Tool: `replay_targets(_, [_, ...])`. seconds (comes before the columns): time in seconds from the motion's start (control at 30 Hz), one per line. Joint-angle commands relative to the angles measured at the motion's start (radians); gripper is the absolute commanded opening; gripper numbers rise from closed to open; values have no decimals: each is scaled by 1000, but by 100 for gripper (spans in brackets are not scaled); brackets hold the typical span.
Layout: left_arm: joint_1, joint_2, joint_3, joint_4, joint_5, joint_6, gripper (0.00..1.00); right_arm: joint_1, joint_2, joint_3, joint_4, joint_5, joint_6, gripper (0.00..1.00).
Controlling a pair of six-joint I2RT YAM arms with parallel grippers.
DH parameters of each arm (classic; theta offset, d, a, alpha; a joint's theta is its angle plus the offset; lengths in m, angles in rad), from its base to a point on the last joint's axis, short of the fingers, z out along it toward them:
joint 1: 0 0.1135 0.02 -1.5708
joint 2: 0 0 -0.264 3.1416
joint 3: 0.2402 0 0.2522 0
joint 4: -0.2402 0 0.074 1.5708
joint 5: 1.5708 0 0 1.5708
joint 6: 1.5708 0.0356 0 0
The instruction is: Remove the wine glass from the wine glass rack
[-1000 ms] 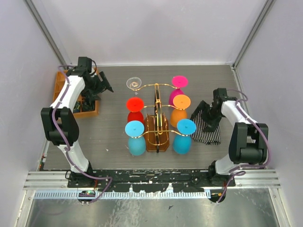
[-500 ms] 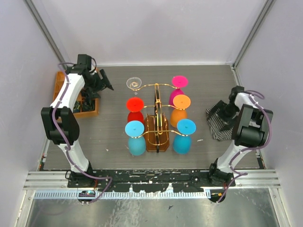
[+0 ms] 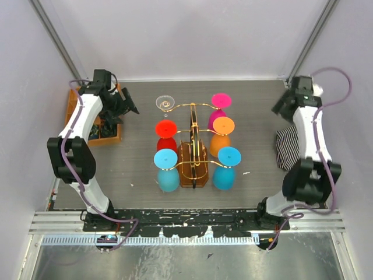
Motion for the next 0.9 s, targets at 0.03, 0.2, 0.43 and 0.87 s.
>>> replay_targets(0.03, [-4,-74,-11,16,-37,7,90,229,-325,30,357,14,-151,99])
replay_targets(0.2, [-6,-90,-5,1,-16,1,90,97,-89,385,307,-604,32,53])
replay_targets(0.43, [-5,-159,15,1,6,-6,90,101,74,412,313,-1010,205,40])
replay_targets(0.87, [-7,-264,66,89,135,-70,92,198,53,189,312,-1171,132,54])
